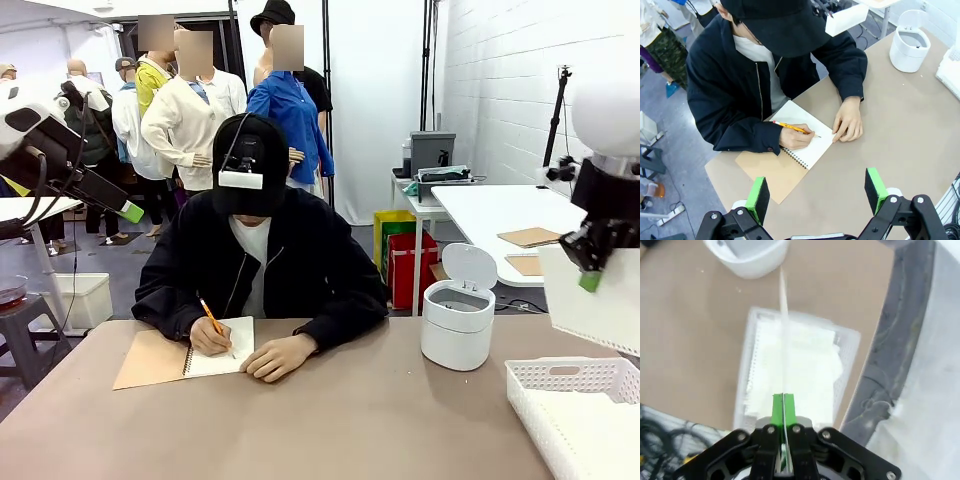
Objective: Sort the paper based on its condition.
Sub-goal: If a person hands you a paper, place it in the Organizing basket , and if it's crumpled, put it in the Trash can.
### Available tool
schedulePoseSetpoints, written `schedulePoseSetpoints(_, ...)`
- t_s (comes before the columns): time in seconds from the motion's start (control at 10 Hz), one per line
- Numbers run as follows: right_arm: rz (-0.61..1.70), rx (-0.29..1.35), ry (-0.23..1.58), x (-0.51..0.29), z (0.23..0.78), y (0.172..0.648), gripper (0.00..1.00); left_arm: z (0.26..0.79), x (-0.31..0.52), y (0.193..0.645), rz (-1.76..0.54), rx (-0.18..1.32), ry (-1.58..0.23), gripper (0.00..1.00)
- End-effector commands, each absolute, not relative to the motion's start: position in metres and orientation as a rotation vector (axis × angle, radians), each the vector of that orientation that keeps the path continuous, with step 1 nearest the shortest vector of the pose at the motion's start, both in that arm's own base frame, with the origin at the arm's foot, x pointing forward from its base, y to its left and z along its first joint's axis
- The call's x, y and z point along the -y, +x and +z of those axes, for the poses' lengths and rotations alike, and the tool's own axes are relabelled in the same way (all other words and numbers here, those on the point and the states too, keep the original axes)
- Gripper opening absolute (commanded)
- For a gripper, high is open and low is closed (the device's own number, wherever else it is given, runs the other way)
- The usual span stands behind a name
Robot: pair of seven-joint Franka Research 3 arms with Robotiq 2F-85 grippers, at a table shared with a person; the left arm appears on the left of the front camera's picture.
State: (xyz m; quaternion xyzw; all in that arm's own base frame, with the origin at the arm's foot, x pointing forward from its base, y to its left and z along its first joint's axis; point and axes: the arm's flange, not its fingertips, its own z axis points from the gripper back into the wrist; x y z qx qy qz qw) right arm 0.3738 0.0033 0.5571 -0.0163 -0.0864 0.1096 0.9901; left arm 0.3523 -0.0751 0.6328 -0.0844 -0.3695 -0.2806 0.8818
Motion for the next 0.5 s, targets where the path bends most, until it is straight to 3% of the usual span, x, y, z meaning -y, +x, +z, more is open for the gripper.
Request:
schedulePoseSetpoints(0.0, 0.28, 0.186, -0.035, -0.0145, 0.5678, 0.3812, 0.0, 0.6336, 0.0741, 0.3527, -0.582, 0.777, -0.174, 1.0)
schedulePoseSetpoints(0.4, 0.28, 0.186, -0.035, -0.0145, 0.5678, 0.3812, 0.0, 0.6336, 0.0741, 0.3527, -0.582, 0.777, -0.174, 1.0)
